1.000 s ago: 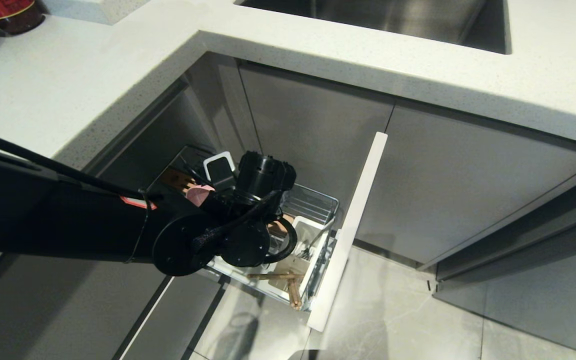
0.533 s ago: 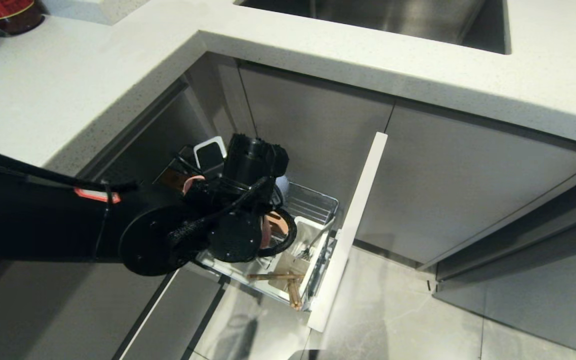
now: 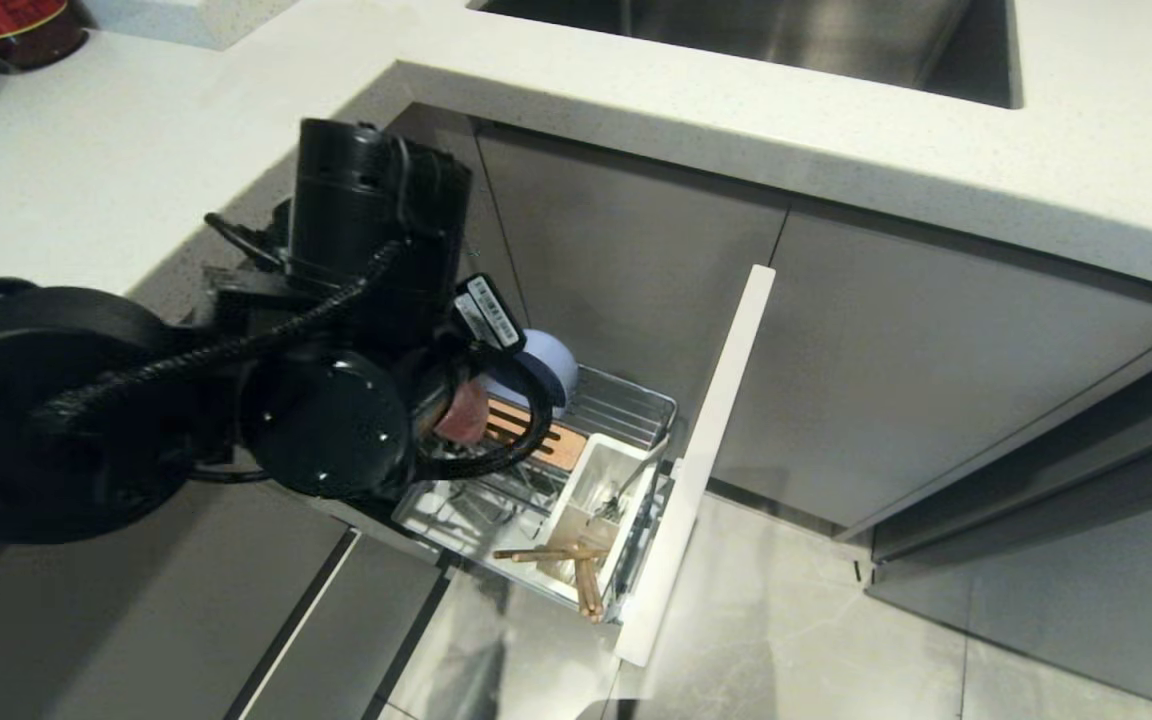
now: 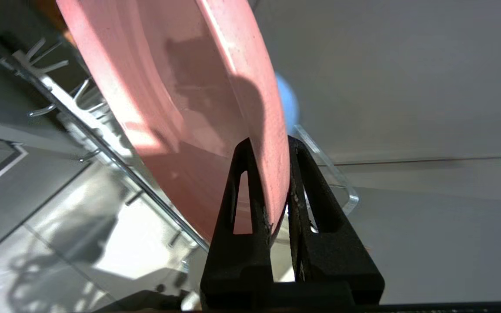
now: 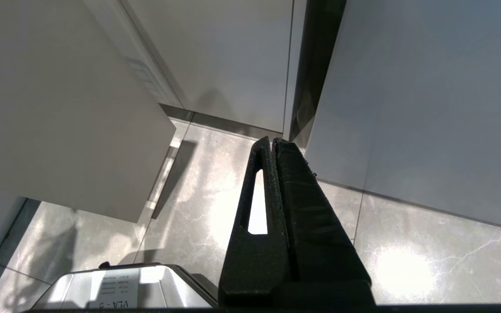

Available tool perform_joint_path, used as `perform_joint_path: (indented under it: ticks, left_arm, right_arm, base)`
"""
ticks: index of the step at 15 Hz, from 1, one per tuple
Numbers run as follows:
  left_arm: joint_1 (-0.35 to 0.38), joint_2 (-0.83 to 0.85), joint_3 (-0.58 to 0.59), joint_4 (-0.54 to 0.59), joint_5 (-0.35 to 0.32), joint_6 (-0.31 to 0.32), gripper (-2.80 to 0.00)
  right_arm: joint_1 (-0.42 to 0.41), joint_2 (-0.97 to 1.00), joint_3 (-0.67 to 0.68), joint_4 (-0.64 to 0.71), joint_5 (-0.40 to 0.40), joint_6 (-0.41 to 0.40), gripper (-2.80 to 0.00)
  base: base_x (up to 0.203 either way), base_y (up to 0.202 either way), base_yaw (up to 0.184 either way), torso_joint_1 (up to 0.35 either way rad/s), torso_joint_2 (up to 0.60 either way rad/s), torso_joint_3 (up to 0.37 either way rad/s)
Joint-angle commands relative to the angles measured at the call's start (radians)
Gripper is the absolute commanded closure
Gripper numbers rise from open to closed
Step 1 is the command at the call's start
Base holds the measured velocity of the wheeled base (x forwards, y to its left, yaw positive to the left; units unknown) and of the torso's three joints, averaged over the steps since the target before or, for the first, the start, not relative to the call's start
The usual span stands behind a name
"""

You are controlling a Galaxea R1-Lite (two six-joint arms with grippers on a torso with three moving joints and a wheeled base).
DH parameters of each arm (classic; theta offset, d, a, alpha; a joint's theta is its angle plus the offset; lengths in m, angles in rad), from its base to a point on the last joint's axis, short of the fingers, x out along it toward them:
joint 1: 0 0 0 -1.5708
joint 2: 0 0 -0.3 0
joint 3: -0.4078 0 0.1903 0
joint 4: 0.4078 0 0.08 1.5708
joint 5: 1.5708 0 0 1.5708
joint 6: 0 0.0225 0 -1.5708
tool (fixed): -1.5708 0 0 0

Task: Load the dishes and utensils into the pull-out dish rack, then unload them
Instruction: Take the plate out of the cupboard

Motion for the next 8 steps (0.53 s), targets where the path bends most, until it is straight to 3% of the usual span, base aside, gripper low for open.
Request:
perform_joint_path:
  ticks: [1, 8]
  left_arm:
    - [-0.039, -0.085, -0.023, 0.026, 0.009, -0.006, 0.0]
    - [-0.191, -0.265, -0.092, 0.13, 0.008, -0.003, 0.0]
  right_arm:
    - [0.0, -0.004, 0.0, 0.0, 0.0, 0.001, 0.0]
    - [0.0, -0.004, 0.0, 0.0, 0.0, 0.001, 0.0]
  base:
    - [0.0, 0.0, 0.0, 0.0, 0.0, 0.0]
    - [0.0, 0.0, 0.0, 0.0, 0.0, 0.0]
